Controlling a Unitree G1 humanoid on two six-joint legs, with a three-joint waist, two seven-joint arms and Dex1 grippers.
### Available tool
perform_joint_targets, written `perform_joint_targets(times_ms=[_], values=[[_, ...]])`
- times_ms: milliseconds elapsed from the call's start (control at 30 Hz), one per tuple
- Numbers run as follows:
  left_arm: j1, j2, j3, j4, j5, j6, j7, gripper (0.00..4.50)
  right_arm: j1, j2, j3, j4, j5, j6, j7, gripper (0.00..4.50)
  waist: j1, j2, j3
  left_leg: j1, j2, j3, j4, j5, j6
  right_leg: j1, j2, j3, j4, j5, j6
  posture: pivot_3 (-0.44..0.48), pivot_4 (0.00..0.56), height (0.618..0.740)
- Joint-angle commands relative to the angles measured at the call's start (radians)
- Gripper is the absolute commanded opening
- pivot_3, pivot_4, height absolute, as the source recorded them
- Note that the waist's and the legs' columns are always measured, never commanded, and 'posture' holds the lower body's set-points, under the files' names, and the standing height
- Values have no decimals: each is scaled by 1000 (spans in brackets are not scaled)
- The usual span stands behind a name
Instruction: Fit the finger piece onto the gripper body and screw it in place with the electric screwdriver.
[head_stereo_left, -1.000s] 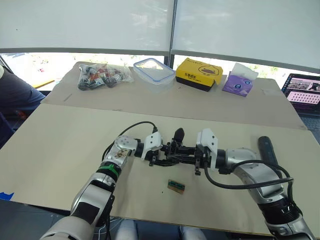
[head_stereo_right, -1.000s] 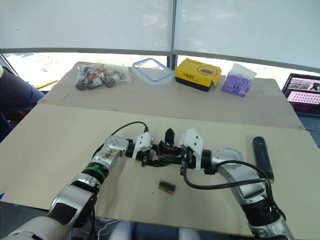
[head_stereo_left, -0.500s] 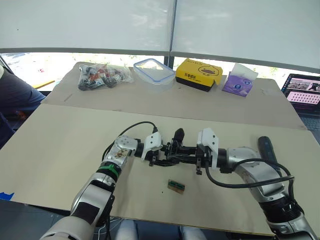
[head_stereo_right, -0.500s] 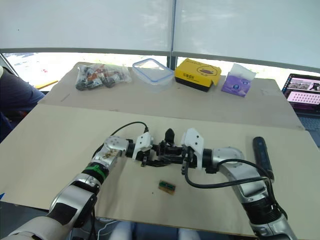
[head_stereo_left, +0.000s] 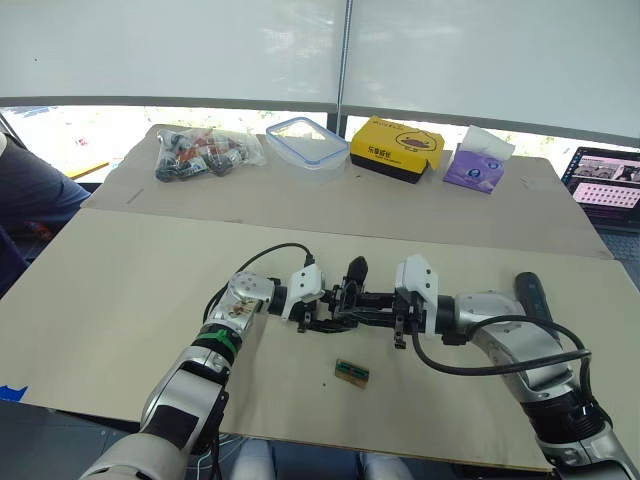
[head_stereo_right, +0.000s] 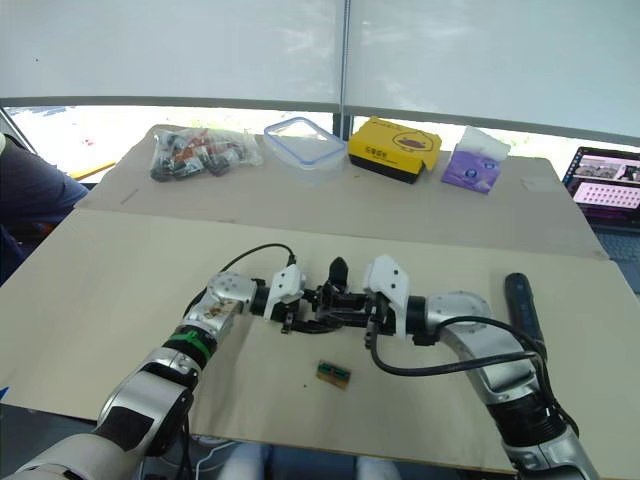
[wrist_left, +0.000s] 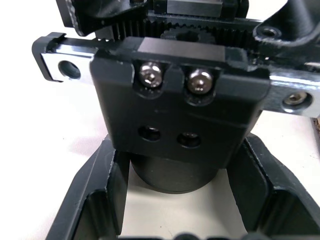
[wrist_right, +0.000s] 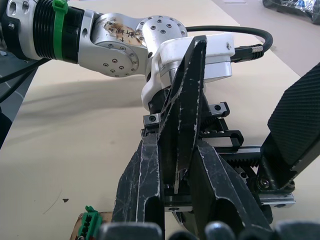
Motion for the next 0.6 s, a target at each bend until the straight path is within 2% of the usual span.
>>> perform_joint_targets(times_ms=[33, 600], values=[[16, 12, -21, -7, 24, 0, -18, 2267, -4, -25, 26, 13, -39, 15, 16, 334, 0, 0, 0, 0, 0, 0, 0, 0, 0, 0, 0, 0, 0, 0, 0, 0, 150, 740], [33, 12, -22, -28, 20, -1, -14, 2267, -45, -42, 67, 104, -108, -3, 38, 334, -4, 2, -2, 2, 0, -1, 0, 0, 0, 2, 1, 0, 0, -1, 0, 0, 150, 740]])
